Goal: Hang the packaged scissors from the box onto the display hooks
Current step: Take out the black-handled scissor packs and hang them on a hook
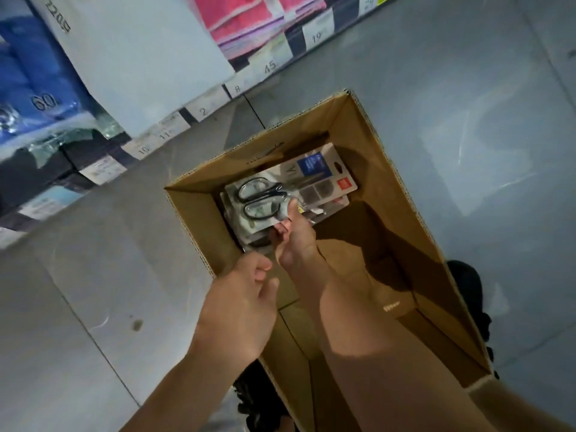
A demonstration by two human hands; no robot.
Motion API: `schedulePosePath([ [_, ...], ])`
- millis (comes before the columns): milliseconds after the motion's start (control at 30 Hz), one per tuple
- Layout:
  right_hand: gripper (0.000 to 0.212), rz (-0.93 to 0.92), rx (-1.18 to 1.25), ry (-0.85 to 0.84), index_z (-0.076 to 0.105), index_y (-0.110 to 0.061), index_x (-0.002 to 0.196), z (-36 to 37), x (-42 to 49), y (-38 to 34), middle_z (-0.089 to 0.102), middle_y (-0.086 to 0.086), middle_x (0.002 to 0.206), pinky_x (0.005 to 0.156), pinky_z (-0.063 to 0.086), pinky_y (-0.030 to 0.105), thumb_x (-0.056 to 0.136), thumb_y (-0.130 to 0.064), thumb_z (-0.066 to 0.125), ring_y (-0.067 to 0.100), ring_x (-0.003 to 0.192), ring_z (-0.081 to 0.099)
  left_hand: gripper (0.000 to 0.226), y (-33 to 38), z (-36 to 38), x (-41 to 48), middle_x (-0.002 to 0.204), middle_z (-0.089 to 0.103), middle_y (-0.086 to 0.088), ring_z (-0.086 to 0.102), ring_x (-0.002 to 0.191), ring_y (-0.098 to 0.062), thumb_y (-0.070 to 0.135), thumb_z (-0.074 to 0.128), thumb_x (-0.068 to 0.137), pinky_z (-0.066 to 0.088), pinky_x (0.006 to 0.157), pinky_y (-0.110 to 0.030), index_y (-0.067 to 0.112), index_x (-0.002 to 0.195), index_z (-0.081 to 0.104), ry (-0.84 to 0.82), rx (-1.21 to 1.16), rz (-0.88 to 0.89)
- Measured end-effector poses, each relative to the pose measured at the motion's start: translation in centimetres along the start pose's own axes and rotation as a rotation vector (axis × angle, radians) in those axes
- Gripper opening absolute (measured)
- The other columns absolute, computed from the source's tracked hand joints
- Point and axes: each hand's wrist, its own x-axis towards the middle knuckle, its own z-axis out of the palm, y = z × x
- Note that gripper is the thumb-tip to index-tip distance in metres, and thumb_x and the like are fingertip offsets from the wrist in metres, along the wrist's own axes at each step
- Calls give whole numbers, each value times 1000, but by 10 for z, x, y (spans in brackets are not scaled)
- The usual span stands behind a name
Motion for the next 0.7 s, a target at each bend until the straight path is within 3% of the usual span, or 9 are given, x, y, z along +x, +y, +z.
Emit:
schedulePosePath([
  [67,42,14,-10,28,49,-9,134,13,-1,-15,64,12,122,67,54,28,97,-29,53,25,106,65,23,4,-8,3,103,53,16,50,93,-1,25,53,98,31,64,-7,31,119,52,72,-3,-21],
  [133,44,-1,-99,87,39,-1,139,16,-10,-25,51,21,137,67,52,26,99,-16,50,35,121,56,20,8,-18,10,98,52,16,50,87,-1,20,50,99,31,62,-8,30,116,52,144,-31,-41],
  [167,43,1,-124,127,40,2,137,11,-20,-28,49,25,138,67,51,27,97,-9,50,38,119,56,19,11,-23,15,97,53,16,50,85,-1,18,49,99,33,62,-9,29,115,53,176,-44,-49],
  [267,27,-31,-226,264,57,-7,117,-33,-59,-23,61,24,120,61,50,29,92,1,51,26,84,64,21,19,-35,34,107,59,7,54,90,-9,13,48,99,40,66,-17,24,115,56,219,18,-50],
  [367,28,14,-224,354,61,-18,98,-82,-101,-17,68,14,102,53,48,26,92,5,48,21,77,63,27,23,-31,66,114,67,-1,62,103,-20,8,50,96,43,74,-22,18,118,62,213,85,-24],
  [467,25,-21,-439,404,60,-18,91,-128,-119,-6,69,15,99,74,54,40,91,5,50,25,82,64,30,20,-13,103,122,67,-6,63,111,-22,13,59,94,49,81,-25,16,124,61,181,132,28],
  [500,26,-48,-501,412,60,-21,88,-136,-124,-4,69,13,99,81,53,43,92,3,51,25,86,64,36,17,-7,117,124,65,-6,62,114,-23,16,64,92,50,84,-26,16,127,59,170,156,34],
  [567,24,-115,-555,396,60,-24,85,-148,-129,0,69,9,98,81,53,41,94,-3,53,22,87,65,53,16,5,145,132,60,-6,56,121,-25,23,73,85,48,93,-32,18,134,54,157,243,54],
  [700,7,-203,-604,306,58,-11,96,-155,-124,-8,69,4,92,51,50,16,97,-14,51,5,72,68,96,19,29,192,151,39,-6,38,138,-27,35,84,70,35,113,-43,18,149,32,115,494,165],
])
